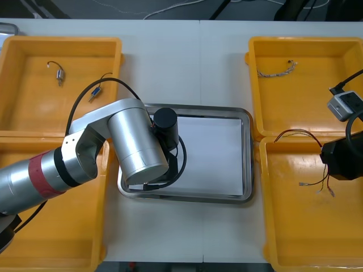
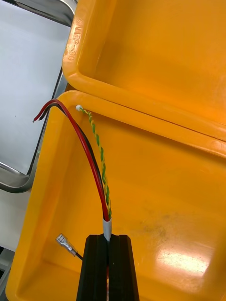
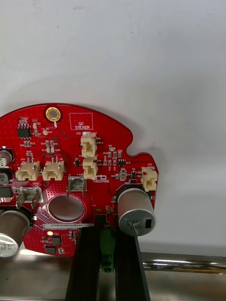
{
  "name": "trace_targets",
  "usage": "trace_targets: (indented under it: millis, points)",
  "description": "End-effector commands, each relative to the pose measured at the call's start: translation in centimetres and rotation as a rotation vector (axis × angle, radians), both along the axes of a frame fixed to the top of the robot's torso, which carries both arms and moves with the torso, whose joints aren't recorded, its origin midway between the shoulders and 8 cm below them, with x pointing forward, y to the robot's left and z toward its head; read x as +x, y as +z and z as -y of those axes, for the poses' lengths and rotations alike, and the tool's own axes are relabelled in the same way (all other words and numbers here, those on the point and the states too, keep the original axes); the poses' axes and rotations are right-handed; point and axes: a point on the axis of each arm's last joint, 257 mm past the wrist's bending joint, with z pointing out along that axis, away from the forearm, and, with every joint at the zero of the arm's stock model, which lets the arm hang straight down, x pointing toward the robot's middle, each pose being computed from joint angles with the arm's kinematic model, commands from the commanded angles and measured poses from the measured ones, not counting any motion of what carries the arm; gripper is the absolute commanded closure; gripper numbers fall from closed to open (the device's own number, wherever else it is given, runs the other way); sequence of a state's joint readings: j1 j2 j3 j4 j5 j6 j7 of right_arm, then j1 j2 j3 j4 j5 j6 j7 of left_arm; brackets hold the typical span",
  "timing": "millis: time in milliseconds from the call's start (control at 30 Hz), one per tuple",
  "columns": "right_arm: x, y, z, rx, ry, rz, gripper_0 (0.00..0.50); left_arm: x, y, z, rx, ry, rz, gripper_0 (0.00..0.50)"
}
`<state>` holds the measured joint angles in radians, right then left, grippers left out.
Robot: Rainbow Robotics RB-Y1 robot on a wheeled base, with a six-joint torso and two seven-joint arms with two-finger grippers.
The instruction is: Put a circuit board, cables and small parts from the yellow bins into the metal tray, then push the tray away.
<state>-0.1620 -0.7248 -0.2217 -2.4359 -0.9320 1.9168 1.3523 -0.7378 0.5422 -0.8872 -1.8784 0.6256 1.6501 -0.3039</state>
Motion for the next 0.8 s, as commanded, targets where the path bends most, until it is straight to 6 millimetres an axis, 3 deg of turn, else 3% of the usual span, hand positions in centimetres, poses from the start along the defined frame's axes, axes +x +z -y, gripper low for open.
trace_targets:
  millis: [33,67,133,400,633,800]
  points:
    - [0.4,0.9,0.6,-0.029,-0.016,0.017,0.500,-0.8,-0.4,1.5,-0.006,-0.072,-0.002,0.134]
    - [0.4,0.9,0.6,-0.029,-0.016,0.017,0.500,-0.8,-0.4,1.6,-0.007,-0.071,-0.001,0.042]
    - [0.4,0.9,0.6,-0.029,-0.016,0.017,0.500,-0.8,-0.1,1.8,-0.014,-0.067,0.004,0.014]
    - [0.4,0.9,0.6,-0.029,-0.016,0.017,0.500,-1.1,3.2,0.8,-0.022,-0.054,0.009,0.000]
    - [0.4,0.9,0.6,-0.029,-0.016,0.017,0.500,-1.6,8.4,-0.6,-0.034,-0.048,-0.024,0.000]
    - [0.4,0.9,0.6,-0.029,-0.016,0.017,0.500,-0.5,12.7,-0.7,-0.108,-0.071,0.021,0.000]
